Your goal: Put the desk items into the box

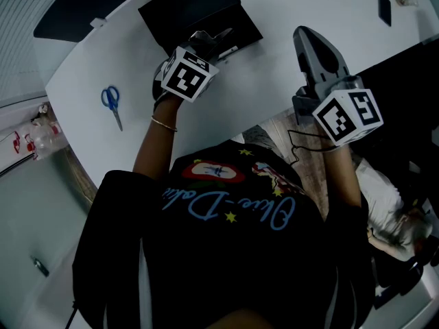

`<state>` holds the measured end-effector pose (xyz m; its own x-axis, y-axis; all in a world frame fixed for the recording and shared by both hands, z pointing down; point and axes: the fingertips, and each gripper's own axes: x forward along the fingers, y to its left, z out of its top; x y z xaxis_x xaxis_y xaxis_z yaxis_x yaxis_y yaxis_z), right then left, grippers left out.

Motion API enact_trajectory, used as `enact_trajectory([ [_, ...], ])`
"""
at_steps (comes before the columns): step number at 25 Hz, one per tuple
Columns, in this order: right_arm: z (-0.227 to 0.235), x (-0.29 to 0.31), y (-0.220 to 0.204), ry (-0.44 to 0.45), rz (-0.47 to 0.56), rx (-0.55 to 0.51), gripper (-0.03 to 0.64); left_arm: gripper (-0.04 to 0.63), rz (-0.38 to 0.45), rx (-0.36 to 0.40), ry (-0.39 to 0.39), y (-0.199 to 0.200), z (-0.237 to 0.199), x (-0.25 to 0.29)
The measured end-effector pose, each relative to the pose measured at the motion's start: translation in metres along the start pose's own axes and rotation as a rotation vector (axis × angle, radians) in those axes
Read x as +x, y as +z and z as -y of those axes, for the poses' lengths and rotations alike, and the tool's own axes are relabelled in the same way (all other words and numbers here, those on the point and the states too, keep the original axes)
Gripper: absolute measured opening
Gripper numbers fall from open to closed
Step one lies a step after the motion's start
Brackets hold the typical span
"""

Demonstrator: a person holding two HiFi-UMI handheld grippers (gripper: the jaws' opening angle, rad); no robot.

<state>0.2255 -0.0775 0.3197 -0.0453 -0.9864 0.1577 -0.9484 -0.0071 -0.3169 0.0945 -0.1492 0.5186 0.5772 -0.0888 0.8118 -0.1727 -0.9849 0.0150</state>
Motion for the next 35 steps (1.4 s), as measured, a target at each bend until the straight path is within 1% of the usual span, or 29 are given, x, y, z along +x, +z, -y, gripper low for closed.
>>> enact_trajectory([
  [6,0.001,0.0,-0.001,-0.001,-0.001,-0.001,0.011,0.086,0.009,-0.004,-0.002,-0.001,0.003,-0.001],
  [9,0.0,0.001,0.0,0.003,0.0,0.004,0.011,0.048,0.021,-0.009,0.012,0.002,0.002,-0.007],
  [14,-0.003,0.001,0.001,0.012,0.002,0.0,0.011,0.009,0.058,-0.028,0.039,0.006,0.0,-0.014],
  [18,-0.005,0.001,0.002,0.022,-0.001,-0.016,0.011,0.009,0.111,-0.077,0.028,0.012,0.0,-0.021],
  [27,-0.012,0.006,0.003,0.038,0.001,-0.018,0.011,0.008,0.178,-0.071,0.041,0.02,0.001,-0.039],
  [35,-0.02,0.011,0.005,0.067,0.003,-0.028,0.011,0.008,0.247,-0.069,0.072,0.031,0.003,-0.064],
])
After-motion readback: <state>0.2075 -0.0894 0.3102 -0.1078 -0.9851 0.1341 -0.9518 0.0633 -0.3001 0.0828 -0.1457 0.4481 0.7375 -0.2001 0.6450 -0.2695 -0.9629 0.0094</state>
